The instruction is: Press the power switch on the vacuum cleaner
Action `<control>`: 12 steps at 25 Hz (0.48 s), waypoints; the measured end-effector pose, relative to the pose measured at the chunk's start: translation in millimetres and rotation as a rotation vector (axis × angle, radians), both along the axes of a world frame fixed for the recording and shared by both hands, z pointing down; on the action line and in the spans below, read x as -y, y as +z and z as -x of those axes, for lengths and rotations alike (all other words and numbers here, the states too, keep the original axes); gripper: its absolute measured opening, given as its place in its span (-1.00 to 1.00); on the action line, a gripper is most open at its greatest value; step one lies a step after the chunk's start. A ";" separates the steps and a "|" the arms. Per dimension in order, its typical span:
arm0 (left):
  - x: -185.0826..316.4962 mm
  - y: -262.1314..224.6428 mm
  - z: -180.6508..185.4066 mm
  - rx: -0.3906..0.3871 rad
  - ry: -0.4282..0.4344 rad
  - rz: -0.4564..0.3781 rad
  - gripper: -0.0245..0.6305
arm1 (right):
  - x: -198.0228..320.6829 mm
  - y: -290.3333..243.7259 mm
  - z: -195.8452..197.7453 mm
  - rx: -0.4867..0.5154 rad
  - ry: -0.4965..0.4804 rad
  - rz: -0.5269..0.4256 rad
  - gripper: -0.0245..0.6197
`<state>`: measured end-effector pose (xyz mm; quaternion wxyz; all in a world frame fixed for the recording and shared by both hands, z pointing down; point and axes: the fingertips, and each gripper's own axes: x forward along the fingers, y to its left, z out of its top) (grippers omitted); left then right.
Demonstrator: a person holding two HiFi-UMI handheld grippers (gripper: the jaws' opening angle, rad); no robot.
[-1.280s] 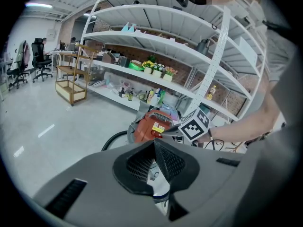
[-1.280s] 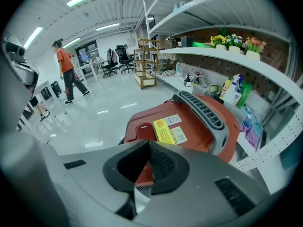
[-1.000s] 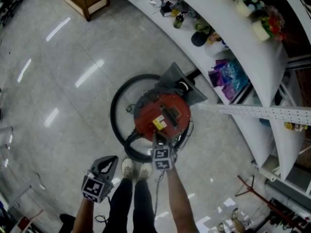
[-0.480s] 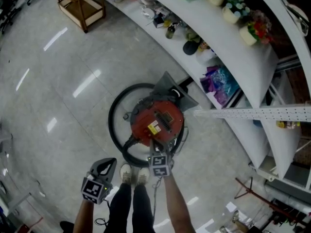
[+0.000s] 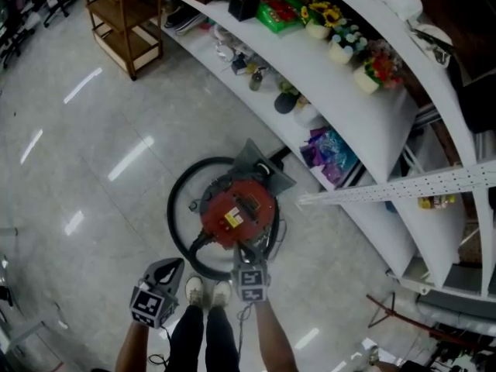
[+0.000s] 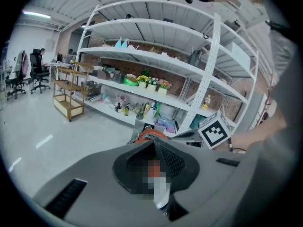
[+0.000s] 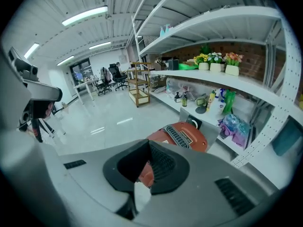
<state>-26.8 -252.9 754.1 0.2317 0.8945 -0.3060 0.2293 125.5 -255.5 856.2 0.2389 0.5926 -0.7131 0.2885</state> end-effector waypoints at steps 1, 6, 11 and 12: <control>0.1 -4.8 -0.1 -0.001 0.000 -0.007 -0.90 | -1.2 -8.8 -0.1 0.005 0.009 -0.016 -0.89; 2.8 -31.4 0.9 -0.016 0.000 -0.059 -0.90 | -12.9 -57.8 0.0 0.011 0.037 -0.068 -0.89; 2.0 -61.9 1.2 -0.024 0.015 -0.112 -0.90 | -28.7 -113.5 2.1 0.049 0.066 -0.136 -0.89; 0.5 -70.4 -0.5 -0.031 0.013 -0.119 -0.90 | -33.1 -126.6 1.7 0.060 0.075 -0.143 -0.89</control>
